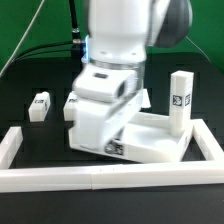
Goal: Assemble desk
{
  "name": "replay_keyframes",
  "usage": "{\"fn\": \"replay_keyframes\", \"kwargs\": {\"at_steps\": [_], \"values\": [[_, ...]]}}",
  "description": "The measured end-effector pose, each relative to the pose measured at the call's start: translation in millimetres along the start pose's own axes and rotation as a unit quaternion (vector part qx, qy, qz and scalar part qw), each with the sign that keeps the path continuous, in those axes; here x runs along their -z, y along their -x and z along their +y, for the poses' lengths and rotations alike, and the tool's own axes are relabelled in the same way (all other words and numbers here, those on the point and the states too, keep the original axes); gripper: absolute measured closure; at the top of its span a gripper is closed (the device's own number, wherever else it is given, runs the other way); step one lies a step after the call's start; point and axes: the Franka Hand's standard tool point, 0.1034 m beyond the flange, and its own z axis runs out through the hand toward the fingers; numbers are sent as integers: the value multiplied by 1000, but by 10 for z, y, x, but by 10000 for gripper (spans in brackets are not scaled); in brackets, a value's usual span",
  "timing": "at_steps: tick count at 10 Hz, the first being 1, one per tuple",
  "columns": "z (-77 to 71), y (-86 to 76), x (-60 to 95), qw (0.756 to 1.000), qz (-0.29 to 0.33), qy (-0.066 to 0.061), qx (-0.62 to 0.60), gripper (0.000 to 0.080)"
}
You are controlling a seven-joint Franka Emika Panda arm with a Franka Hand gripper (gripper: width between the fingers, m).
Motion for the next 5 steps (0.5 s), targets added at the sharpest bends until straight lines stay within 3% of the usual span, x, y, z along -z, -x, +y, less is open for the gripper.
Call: {"fn": "replay_keyframes", "kwargs": {"at_steps": [1,5], "values": [[142,-189,54,998,5,19,66,736],[180,-136,53,989,-6,26,143,736]]}}
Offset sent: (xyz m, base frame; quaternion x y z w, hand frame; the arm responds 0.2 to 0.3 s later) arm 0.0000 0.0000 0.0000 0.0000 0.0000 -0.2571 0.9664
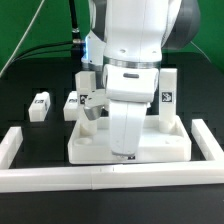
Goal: Assemble desk
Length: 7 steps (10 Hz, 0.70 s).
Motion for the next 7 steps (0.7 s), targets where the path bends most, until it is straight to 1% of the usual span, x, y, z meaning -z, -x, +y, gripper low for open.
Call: {"fn": "replay_keyframes", "kwargs": {"at_steps": [1,2,3,4,5,6,7], "values": [[39,-9,17,1000,3,6,6,736],[60,-67,17,1000,8,11,8,736],[114,-142,37,1000,11,15,8,736],[200,-202,76,1000,14,19,2,736],[221,-253,77,1000,13,10,-4,736],[217,-319,55,1000,14,5,-10,735],[230,-340,33,1000,7,2,-4,735]]}}
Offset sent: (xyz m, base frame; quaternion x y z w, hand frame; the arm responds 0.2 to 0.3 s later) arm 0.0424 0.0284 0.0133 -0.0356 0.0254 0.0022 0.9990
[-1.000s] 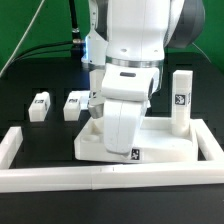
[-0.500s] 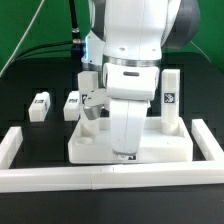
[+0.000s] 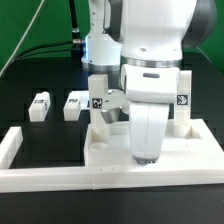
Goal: Assemble desk
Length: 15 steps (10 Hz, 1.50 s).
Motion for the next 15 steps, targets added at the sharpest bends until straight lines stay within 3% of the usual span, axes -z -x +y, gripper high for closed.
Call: {"fn": "replay_keyframes", "kwargs": {"at_steps": [2,3,4,5,6,7,13,14,15], "values": [[-1,6,2,1000,-7,-1,4,735],[-12,11,4,1000,-7,-2,4,647],[-12,18,-2,1000,-8,-2,3,509],[-12,22,-3,1000,-8,-2,3,509],[-13,27,-5,1000,-8,-2,3,315],[-12,32,-7,1000,-8,-3,2,198],[-11,54,-12,1000,-8,-3,1,151],[5,72,24,1000,-12,-7,-8,151],[56,138,263,999,-18,-18,-22,151]]}}
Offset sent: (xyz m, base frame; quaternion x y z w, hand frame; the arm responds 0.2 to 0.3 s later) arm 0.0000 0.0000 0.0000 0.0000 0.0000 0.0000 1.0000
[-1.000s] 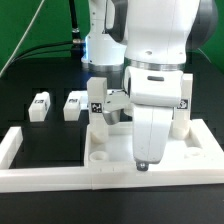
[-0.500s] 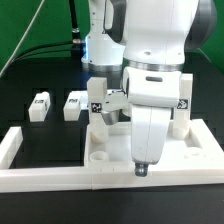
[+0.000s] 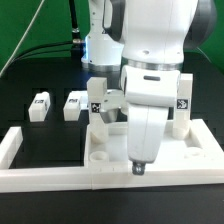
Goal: Assemble desk
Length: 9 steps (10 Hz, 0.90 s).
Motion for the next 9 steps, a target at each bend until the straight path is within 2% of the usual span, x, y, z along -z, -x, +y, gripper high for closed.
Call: {"fn": "replay_keyframes", "kwargs": {"at_steps": [1,2,3,4,7,8,9], "values": [[48,139,268,1000,-6,-7,-10,151],[102,276,432,1000,-9,-5,-23,151],[150,362,510,999,-10,-1,-40,151],[159,349,437,998,-11,-3,-65,151],[152,342,414,987,-12,-4,-160,151],[162,387,421,984,-12,-3,-179,151],[148,604,487,976,-4,-12,-219,151]]}}
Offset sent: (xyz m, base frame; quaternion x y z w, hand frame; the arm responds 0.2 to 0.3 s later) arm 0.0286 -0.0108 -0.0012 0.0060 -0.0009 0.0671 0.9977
